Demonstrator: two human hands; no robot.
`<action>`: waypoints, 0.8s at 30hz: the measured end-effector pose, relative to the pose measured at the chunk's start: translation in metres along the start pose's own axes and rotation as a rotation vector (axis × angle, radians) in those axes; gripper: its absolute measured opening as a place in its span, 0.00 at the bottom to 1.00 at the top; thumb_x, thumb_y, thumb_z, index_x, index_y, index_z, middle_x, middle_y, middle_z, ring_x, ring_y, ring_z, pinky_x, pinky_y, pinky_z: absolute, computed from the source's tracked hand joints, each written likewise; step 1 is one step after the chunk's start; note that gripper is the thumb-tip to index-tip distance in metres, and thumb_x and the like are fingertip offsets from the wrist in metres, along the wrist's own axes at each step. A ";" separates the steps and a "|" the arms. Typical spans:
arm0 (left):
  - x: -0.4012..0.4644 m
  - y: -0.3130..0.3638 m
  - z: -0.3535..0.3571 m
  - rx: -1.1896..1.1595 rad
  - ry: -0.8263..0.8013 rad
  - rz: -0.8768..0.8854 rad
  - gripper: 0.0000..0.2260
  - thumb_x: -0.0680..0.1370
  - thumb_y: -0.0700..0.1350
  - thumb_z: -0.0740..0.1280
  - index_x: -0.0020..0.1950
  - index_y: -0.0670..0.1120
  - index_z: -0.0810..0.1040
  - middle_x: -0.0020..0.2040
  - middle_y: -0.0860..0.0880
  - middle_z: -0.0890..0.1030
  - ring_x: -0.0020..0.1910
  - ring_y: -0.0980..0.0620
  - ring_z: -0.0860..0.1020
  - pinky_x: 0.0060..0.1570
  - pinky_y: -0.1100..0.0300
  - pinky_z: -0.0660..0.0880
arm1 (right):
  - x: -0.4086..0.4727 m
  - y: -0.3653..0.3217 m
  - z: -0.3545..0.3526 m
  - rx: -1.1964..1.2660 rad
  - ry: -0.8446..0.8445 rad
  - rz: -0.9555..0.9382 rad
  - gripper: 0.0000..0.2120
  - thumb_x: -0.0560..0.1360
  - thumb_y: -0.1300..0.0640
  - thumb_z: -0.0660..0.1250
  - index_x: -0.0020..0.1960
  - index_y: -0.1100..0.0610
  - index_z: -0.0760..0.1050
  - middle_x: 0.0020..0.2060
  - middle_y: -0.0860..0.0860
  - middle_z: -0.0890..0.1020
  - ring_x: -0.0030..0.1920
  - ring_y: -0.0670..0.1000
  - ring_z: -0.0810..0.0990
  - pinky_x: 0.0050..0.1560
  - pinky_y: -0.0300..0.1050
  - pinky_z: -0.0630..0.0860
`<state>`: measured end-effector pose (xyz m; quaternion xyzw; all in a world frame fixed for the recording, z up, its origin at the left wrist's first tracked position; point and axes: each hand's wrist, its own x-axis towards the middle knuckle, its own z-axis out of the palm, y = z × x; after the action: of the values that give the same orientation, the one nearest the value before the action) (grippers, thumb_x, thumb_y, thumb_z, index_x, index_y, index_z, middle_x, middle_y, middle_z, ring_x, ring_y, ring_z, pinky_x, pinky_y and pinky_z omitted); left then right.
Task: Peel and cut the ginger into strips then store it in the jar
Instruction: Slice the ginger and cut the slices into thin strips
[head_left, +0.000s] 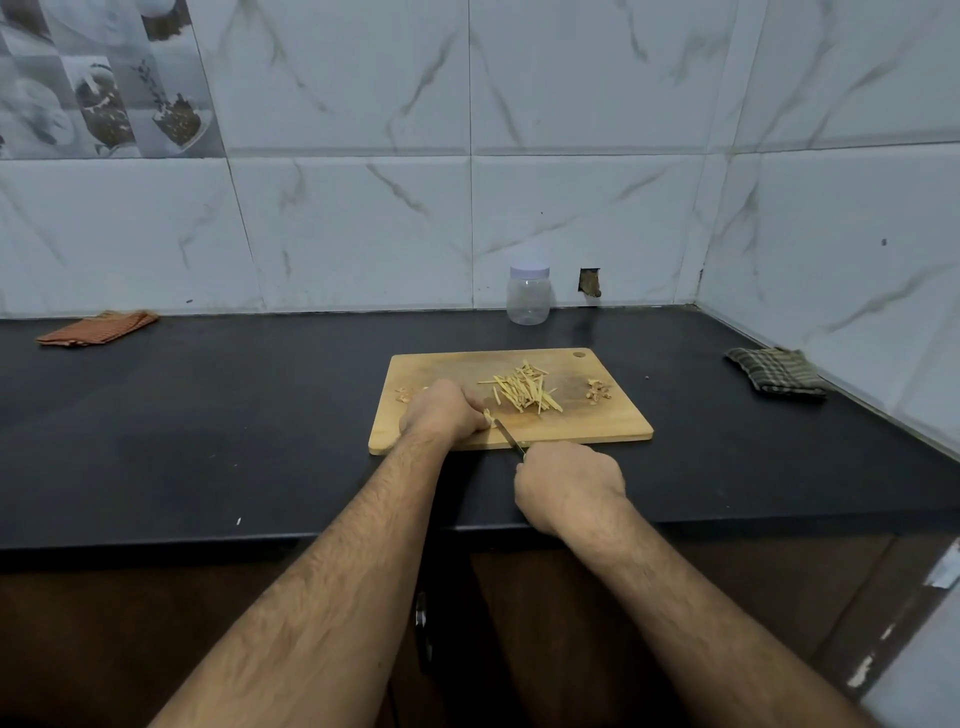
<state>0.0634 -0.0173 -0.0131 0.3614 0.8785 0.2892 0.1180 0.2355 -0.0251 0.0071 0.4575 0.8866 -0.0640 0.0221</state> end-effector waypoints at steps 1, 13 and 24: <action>-0.001 0.000 0.000 0.005 0.004 0.000 0.10 0.74 0.51 0.74 0.56 0.56 0.85 0.58 0.55 0.83 0.57 0.52 0.78 0.53 0.58 0.75 | 0.000 0.001 -0.001 -0.006 -0.001 0.000 0.12 0.83 0.52 0.58 0.59 0.55 0.76 0.55 0.52 0.80 0.46 0.53 0.73 0.44 0.48 0.70; -0.007 -0.001 0.000 0.000 0.050 -0.008 0.10 0.75 0.51 0.74 0.56 0.56 0.84 0.56 0.55 0.83 0.55 0.52 0.79 0.47 0.60 0.71 | 0.015 -0.012 -0.010 0.094 0.073 0.004 0.12 0.81 0.57 0.59 0.59 0.56 0.78 0.57 0.53 0.81 0.55 0.55 0.79 0.47 0.47 0.73; -0.012 0.001 -0.001 0.025 0.065 0.014 0.10 0.76 0.51 0.73 0.57 0.58 0.84 0.57 0.54 0.83 0.57 0.51 0.79 0.46 0.61 0.71 | 0.023 -0.019 -0.007 0.093 0.091 -0.018 0.13 0.82 0.55 0.59 0.61 0.57 0.78 0.58 0.53 0.80 0.56 0.54 0.79 0.50 0.47 0.73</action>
<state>0.0722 -0.0255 -0.0114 0.3595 0.8829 0.2904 0.0828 0.2071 -0.0168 0.0133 0.4526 0.8868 -0.0845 -0.0398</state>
